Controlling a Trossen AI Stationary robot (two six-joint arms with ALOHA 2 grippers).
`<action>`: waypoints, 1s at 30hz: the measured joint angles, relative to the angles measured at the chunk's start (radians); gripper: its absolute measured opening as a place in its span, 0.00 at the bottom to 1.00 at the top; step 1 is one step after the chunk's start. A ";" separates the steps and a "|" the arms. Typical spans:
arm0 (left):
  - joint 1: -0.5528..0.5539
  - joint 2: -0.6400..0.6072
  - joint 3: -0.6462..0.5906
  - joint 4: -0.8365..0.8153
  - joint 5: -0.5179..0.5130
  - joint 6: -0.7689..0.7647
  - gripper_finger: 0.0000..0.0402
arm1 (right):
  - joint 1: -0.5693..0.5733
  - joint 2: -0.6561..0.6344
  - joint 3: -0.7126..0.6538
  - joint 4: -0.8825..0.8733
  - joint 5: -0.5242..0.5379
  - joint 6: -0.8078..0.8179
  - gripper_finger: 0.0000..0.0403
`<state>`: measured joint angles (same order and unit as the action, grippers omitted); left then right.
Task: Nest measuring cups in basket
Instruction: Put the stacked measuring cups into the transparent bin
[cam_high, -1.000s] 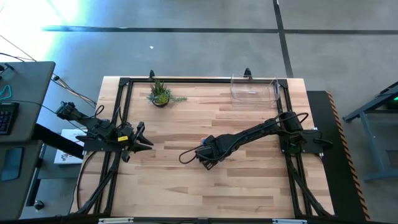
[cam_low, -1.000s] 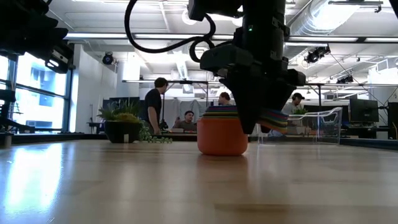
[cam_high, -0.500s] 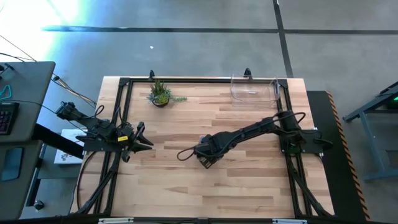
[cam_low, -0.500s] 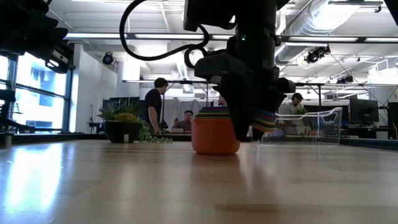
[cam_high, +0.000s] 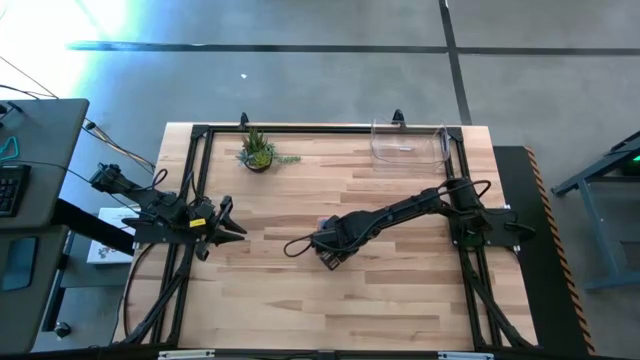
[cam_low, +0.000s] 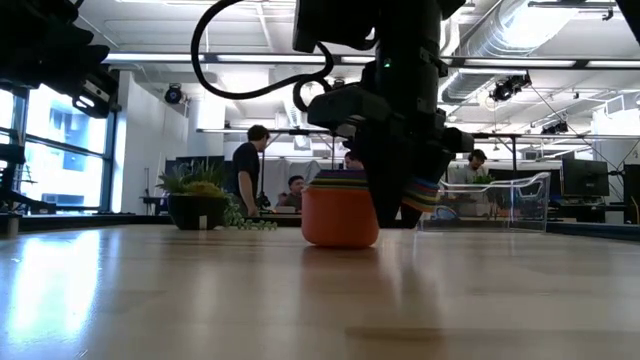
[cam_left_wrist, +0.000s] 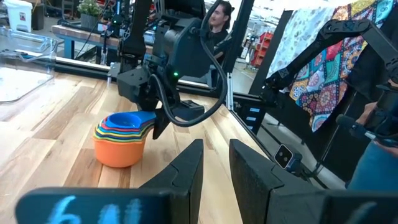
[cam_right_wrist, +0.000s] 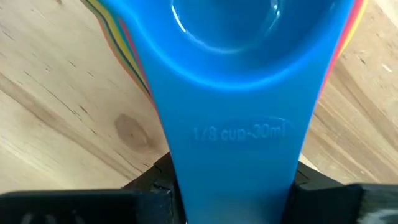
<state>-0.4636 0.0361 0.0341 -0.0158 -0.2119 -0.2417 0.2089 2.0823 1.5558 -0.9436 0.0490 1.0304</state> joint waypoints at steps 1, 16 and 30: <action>0.000 0.000 0.000 0.000 0.000 0.000 0.17 | 0.000 0.000 0.000 -0.001 0.000 0.001 0.32; 0.000 0.000 0.000 0.000 0.000 0.000 0.17 | 0.001 0.000 0.000 0.035 0.003 0.071 0.32; 0.000 0.000 0.000 0.000 0.000 0.000 0.17 | 0.003 -0.023 0.000 0.043 0.030 0.124 0.31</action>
<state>-0.4637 0.0364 0.0341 -0.0158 -0.2119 -0.2417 0.2119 2.0594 1.5558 -0.9005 0.0790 1.1543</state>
